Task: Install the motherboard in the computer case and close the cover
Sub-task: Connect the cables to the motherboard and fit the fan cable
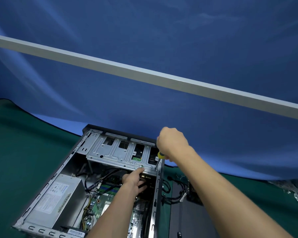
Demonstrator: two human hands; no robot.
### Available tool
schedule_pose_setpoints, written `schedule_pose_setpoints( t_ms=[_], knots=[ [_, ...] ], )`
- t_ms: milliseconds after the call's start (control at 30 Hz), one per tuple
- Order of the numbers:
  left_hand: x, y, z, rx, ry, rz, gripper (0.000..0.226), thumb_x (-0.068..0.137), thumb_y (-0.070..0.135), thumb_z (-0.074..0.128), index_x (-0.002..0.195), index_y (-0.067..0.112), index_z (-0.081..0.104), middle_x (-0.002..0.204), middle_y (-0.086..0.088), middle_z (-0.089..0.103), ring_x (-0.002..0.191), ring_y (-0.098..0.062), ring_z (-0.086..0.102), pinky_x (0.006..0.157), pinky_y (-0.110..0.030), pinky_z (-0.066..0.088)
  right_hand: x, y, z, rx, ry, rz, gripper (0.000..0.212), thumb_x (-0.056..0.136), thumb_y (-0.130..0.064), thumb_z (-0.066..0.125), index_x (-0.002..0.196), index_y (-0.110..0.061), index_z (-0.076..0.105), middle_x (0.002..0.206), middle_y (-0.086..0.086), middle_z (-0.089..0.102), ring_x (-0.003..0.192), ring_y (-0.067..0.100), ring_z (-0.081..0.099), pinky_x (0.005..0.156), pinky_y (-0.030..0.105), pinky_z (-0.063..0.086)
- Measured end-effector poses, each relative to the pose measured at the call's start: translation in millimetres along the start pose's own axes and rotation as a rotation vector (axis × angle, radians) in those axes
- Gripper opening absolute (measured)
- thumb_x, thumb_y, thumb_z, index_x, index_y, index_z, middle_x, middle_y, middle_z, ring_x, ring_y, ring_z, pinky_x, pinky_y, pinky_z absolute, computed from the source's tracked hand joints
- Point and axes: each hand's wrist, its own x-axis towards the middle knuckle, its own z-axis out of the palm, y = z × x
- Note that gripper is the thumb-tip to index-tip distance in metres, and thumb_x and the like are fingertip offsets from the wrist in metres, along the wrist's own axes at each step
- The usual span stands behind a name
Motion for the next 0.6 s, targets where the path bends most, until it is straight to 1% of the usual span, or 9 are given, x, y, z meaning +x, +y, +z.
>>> schedule_pose_setpoints(
  t_ms=[67,133,200,233,300,367,500,533,600],
  knots=[
    [-0.6,0.0,0.1,0.008,-0.019,0.0,0.065,0.079,0.012,0.075,0.131,0.003,0.036,0.093,-0.014,0.051,0.086,-0.026,0.055,0.053,-0.039,0.051,1.9,4.3,-2.0,-0.067,0.061,0.043,0.02,0.086,-0.002,0.046,0.069,-0.008,0.04,0.071,0.006,0.052,0.073,0.029,0.051,0.049,0.026,0.035],
    [-0.1,0.7,0.6,0.005,-0.025,0.004,0.067,0.079,0.012,0.075,0.133,0.003,0.035,0.101,-0.016,0.051,0.085,-0.026,0.055,0.055,-0.04,0.052,4.8,7.5,-8.5,-0.01,-0.05,0.037,0.008,0.09,-0.012,0.046,0.083,-0.008,0.047,0.084,0.006,0.06,0.074,0.027,0.056,0.058,0.029,0.045],
    [1.2,0.6,-0.2,-0.005,-0.02,0.003,0.068,0.079,0.011,0.074,0.134,0.003,0.034,0.107,-0.017,0.049,0.089,-0.027,0.054,0.061,-0.042,0.053,2.1,8.3,-13.8,0.054,-0.157,0.013,0.015,0.088,-0.012,0.045,0.103,-0.009,0.044,0.091,0.009,0.064,0.072,0.026,0.061,0.069,0.035,0.052],
    [1.6,0.1,-1.0,-0.008,-0.024,0.004,0.068,0.079,0.012,0.074,0.133,0.003,0.034,0.109,-0.016,0.049,0.091,-0.028,0.054,0.063,-0.042,0.053,1.2,8.5,-12.3,0.064,-0.142,0.002,0.017,0.088,-0.01,0.044,0.104,-0.009,0.043,0.089,0.01,0.064,0.073,0.027,0.062,0.07,0.035,0.053],
    [1.7,-0.4,-1.7,-0.003,-0.03,0.009,0.066,0.079,0.012,0.075,0.131,0.003,0.036,0.114,-0.017,0.05,0.092,-0.028,0.054,0.064,-0.042,0.054,3.9,11.1,-5.6,0.071,-0.021,0.028,0.006,0.088,-0.007,0.043,0.093,-0.007,0.045,0.082,0.01,0.062,0.075,0.029,0.061,0.061,0.03,0.05],
    [0.0,0.4,-2.2,-0.001,-0.033,0.005,0.065,0.078,0.012,0.075,0.13,0.003,0.037,0.115,-0.018,0.05,0.092,-0.028,0.054,0.064,-0.042,0.054,6.6,13.5,-3.4,0.023,0.033,0.078,0.011,0.089,-0.007,0.043,0.078,-0.007,0.045,0.071,0.007,0.055,0.075,0.029,0.06,0.051,0.024,0.04],
    [-2.1,1.8,-3.5,0.0,-0.034,0.002,0.061,0.079,0.012,0.075,0.127,0.004,0.038,0.106,-0.016,0.05,0.09,-0.028,0.055,0.062,-0.042,0.053,7.8,9.6,-11.4,0.132,-0.144,0.031,0.012,0.091,-0.012,0.044,0.102,-0.011,0.04,0.084,0.009,0.064,0.071,0.028,0.065,0.066,0.034,0.055],
    [-1.9,1.3,-3.2,-0.003,-0.035,0.002,0.061,0.079,0.011,0.075,0.126,0.004,0.038,0.105,-0.016,0.049,0.09,-0.028,0.055,0.063,-0.042,0.053,7.1,8.7,-8.8,0.105,-0.12,0.027,0.009,0.09,-0.008,0.043,0.099,-0.01,0.041,0.084,0.009,0.065,0.071,0.029,0.064,0.065,0.033,0.055],
    [-1.3,0.8,-2.7,0.0,-0.034,0.004,0.061,0.078,0.011,0.075,0.127,0.004,0.038,0.103,-0.015,0.049,0.088,-0.027,0.055,0.066,-0.042,0.054,6.8,8.6,-1.6,-0.034,0.053,0.012,0.008,0.087,-0.003,0.045,0.082,-0.008,0.043,0.078,0.007,0.06,0.073,0.029,0.058,0.051,0.026,0.043]
  ],
)
